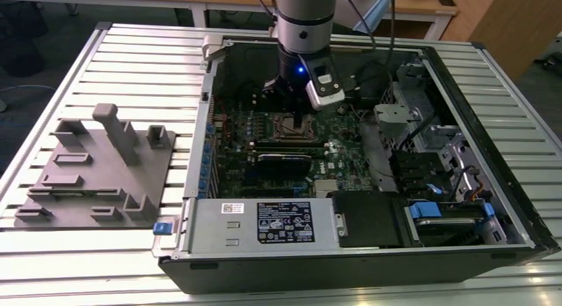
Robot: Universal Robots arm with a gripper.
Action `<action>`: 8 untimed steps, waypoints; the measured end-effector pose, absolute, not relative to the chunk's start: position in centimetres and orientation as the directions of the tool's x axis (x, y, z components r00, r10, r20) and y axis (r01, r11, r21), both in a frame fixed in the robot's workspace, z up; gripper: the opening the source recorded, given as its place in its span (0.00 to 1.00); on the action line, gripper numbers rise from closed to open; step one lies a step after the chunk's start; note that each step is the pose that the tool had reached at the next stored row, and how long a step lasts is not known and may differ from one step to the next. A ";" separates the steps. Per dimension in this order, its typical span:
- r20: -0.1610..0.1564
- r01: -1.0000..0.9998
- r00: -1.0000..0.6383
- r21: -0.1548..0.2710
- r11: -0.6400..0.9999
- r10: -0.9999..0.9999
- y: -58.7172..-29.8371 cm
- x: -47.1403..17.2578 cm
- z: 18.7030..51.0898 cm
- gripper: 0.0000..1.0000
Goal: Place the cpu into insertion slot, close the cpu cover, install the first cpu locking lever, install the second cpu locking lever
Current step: 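Install the second cpu locking lever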
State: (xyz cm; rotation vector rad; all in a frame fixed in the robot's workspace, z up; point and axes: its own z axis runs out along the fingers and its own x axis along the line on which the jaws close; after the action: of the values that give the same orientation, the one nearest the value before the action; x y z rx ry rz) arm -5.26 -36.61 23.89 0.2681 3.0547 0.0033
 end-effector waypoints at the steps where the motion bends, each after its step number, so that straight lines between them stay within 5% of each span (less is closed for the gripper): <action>1: -0.075 0.174 -0.982 0.009 0.985 0.174 -36.7 -5.3 23.9 0.10; 8: -0.075 0.174 -0.982 0.009 0.985 0.174 -37.4 -5.3 23.9 0.10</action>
State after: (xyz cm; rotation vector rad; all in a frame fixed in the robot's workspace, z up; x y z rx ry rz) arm -5.29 -37.35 23.89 0.2683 3.0546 0.0033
